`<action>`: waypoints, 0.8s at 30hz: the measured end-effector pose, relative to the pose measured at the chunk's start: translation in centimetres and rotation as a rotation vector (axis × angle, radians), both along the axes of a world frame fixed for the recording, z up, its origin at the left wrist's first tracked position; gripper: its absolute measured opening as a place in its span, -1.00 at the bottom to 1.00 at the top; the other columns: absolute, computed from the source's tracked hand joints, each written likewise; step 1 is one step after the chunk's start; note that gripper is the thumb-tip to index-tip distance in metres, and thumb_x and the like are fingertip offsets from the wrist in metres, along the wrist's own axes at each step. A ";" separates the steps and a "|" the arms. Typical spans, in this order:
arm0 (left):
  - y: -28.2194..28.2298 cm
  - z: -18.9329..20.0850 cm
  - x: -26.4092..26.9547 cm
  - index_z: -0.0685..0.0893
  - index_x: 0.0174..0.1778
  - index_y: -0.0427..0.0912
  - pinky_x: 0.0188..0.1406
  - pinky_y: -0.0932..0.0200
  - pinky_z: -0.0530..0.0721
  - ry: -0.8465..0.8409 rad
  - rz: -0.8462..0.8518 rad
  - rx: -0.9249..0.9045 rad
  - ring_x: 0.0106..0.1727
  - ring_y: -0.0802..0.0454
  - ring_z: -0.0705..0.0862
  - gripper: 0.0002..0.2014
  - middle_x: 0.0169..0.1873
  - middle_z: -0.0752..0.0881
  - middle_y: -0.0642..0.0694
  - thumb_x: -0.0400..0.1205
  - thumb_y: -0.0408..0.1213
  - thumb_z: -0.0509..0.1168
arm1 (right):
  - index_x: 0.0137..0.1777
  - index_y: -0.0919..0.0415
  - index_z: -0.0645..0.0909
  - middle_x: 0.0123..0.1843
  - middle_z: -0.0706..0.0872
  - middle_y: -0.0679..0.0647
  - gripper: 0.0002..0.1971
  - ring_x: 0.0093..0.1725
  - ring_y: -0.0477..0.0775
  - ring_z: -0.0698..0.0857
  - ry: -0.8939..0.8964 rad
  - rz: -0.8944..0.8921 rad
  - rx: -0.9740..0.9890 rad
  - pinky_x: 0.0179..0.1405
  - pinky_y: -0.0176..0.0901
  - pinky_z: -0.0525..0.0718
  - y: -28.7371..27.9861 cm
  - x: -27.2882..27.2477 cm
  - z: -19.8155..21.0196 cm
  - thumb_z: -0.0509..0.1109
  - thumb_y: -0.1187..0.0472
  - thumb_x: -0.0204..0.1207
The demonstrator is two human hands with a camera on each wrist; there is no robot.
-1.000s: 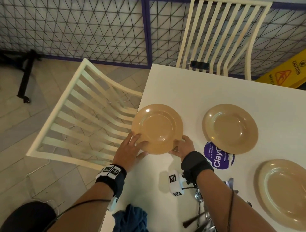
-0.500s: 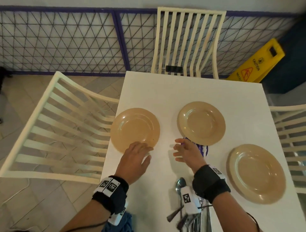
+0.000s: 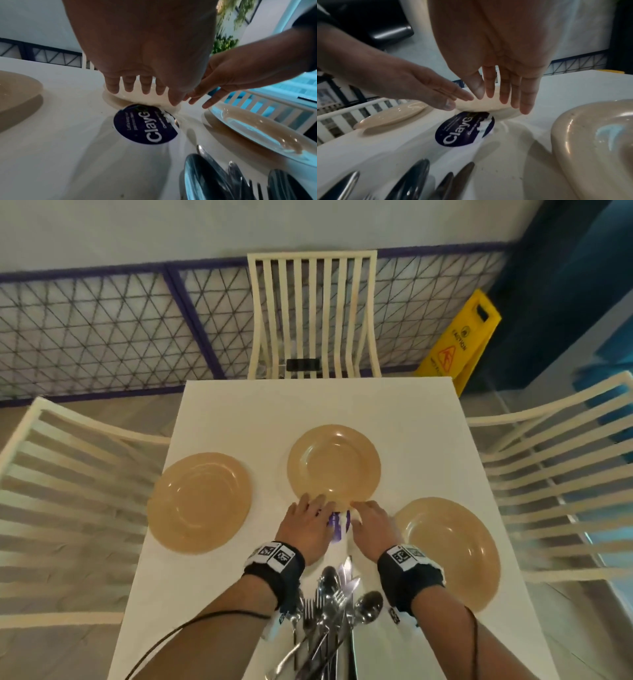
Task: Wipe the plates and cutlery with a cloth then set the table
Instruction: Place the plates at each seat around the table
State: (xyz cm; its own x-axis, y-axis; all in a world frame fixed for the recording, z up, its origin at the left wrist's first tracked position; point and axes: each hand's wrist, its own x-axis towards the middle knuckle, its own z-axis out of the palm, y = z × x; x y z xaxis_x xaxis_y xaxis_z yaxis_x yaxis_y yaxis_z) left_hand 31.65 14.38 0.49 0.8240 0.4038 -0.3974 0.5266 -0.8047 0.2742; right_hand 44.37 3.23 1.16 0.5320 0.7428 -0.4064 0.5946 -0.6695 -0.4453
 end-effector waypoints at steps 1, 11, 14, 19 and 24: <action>-0.5 -0.4 0.5 0.17 0.69 0.00 0.65 -0.14 0.18 0.022 -0.004 0.026 0.72 -0.22 0.07 -0.48 0.72 0.15 -0.07 0.78 -0.11 0.03 | 0.61 0.11 0.40 0.59 0.46 0.11 -0.55 0.54 0.15 0.50 -0.005 0.027 -0.001 0.50 -0.03 0.46 -0.1 0.1 -0.5 0.19 0.22 0.73; 2.7 -3.3 5.3 -0.07 0.77 -0.01 0.74 -0.16 0.00 0.142 0.076 0.071 0.78 -0.21 -0.15 -0.43 0.78 -0.08 -0.05 0.81 -0.01 -0.20 | 0.69 0.13 0.18 0.74 0.10 0.11 -0.33 0.75 0.23 0.00 -0.157 0.268 -0.062 0.68 0.24 0.18 3.1 4.8 -4.6 0.34 0.15 0.62; 5.1 -3.5 7.3 -0.04 0.76 0.01 0.73 -0.18 0.00 0.105 0.085 0.081 0.78 -0.20 -0.12 -0.44 0.78 -0.03 -0.05 0.82 -0.08 -0.08 | 0.72 0.13 0.11 0.76 0.05 0.13 -0.29 0.76 0.26 -0.05 -0.205 0.321 -0.095 0.70 0.32 0.09 5.2 6.8 -4.8 0.34 0.16 0.62; 8.8 -3.9 9.7 -0.01 0.76 0.01 0.74 -0.19 0.02 0.087 0.072 0.109 0.78 -0.20 -0.09 -0.45 0.77 0.01 -0.04 0.83 -0.09 -0.10 | 0.71 0.14 0.12 0.76 0.08 0.14 -0.33 0.76 0.25 -0.02 -0.268 0.359 -0.094 0.70 0.33 0.07 8.5 9.7 -4.7 0.24 0.27 0.62; 11.0 -3.9 10.5 0.00 0.76 0.01 0.72 -0.19 0.03 0.084 0.061 0.142 0.78 -0.19 -0.07 -0.45 0.77 0.02 -0.03 0.83 -0.10 -0.07 | 0.71 0.13 0.14 0.75 0.11 0.15 -0.37 0.76 0.25 0.01 -0.281 0.386 -0.085 0.70 0.32 0.08 10.6 11.1 -4.7 0.20 0.28 0.65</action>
State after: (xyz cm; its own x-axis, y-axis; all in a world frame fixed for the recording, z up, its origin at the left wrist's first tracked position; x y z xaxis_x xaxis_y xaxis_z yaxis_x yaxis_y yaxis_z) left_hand 42.16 25.38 -3.39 0.7627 0.5089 -0.3991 0.5918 -0.7981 0.1131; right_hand 55.44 13.81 -3.53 0.3218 0.8780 -0.3545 0.8963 -0.4031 -0.1847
